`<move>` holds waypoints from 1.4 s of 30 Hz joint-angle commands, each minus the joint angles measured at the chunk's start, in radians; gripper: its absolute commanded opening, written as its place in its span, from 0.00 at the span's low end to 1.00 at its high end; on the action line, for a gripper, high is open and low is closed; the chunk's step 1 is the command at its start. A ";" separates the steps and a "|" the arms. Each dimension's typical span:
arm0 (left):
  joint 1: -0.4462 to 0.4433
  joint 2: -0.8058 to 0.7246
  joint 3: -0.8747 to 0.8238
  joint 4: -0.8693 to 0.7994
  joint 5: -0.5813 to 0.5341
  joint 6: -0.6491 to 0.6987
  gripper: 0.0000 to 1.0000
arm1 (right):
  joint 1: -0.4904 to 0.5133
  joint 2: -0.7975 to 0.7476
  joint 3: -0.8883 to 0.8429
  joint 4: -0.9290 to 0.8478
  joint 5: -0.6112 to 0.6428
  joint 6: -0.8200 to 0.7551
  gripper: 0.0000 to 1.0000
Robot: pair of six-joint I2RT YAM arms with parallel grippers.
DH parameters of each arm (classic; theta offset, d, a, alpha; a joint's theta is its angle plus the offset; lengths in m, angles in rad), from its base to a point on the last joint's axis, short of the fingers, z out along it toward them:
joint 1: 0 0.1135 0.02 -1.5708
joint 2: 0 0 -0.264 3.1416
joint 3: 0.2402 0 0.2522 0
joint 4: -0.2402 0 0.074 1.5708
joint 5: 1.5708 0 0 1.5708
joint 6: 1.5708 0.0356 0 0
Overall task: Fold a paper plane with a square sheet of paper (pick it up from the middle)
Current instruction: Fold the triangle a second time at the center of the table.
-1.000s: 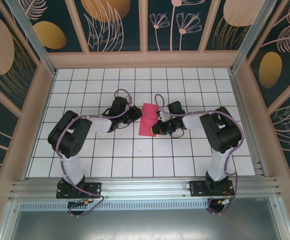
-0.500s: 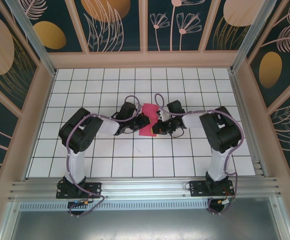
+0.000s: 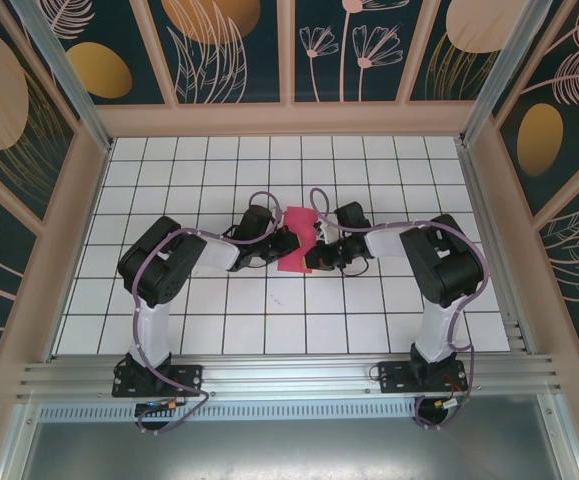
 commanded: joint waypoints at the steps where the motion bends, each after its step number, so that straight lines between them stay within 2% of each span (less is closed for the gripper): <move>1: 0.002 0.057 -0.034 -0.101 -0.098 0.019 0.05 | -0.009 -0.005 -0.065 -0.143 0.030 -0.010 0.05; 15: 0.001 0.051 -0.015 -0.131 -0.106 0.032 0.05 | -0.015 -0.037 -0.108 -0.197 0.073 -0.035 0.05; 21: 0.002 0.041 -0.009 -0.143 -0.107 0.040 0.05 | -0.019 -0.071 -0.098 -0.240 0.128 -0.016 0.05; 27: 0.002 0.020 -0.003 -0.124 -0.077 0.050 0.06 | -0.026 -0.179 -0.082 -0.222 0.081 0.007 0.06; 32: 0.002 -0.066 0.021 -0.123 -0.044 0.056 0.11 | -0.047 -0.299 -0.048 -0.139 0.161 0.067 0.15; 34: 0.002 -0.130 0.033 -0.128 -0.046 0.062 0.19 | -0.047 -0.323 -0.043 -0.100 0.228 0.086 0.22; 37: 0.002 -0.223 0.038 -0.189 -0.112 0.090 0.31 | -0.046 -0.313 -0.030 -0.068 0.299 0.108 0.29; 42: 0.003 -0.282 0.038 -0.270 -0.212 0.107 0.32 | -0.047 -0.260 -0.010 0.011 0.283 0.171 0.31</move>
